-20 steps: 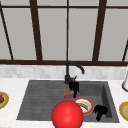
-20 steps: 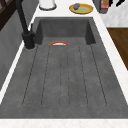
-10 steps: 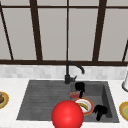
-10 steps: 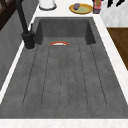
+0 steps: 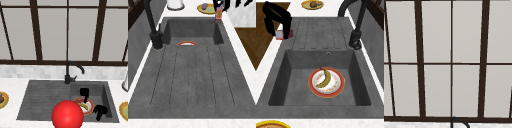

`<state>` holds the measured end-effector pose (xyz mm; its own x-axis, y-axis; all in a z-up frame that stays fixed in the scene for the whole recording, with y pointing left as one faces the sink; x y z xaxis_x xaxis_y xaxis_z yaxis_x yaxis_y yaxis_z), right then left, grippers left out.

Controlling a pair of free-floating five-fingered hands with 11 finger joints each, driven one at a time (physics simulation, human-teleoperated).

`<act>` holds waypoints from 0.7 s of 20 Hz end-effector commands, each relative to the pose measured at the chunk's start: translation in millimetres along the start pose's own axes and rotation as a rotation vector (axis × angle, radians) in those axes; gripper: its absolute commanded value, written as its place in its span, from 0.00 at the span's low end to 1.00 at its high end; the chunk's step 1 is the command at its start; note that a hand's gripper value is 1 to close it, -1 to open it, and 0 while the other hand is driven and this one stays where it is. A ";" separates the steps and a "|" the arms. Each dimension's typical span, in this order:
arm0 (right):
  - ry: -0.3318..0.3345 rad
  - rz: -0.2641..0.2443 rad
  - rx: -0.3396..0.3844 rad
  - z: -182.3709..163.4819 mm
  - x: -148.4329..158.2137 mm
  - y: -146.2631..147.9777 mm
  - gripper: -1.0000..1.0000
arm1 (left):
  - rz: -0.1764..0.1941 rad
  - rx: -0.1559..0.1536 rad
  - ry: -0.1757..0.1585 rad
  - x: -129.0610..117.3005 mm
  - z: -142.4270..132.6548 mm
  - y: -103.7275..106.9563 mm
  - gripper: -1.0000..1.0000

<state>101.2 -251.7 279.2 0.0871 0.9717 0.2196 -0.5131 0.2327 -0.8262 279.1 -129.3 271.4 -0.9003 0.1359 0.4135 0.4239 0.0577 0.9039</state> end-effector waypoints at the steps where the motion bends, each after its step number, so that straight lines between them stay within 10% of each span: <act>1: 0.000 0.000 0.000 0.0 0.0 0.0 0.50 | -0.013 -0.067 -0.078 -22.0 -2.2 -24.4 1.00; 14: 0.000 0.000 0.000 0.0 0.0 0.0 0.50 | 0.000 -0.034 0.006 -139.5 -5.1 -60.9 1.00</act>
<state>101.2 -251.7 279.2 0.0871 0.9717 0.2196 -0.5131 0.2327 -0.8262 355.5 -152.5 167.9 -0.8992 0.1365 0.4156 0.4258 0.0551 0.9031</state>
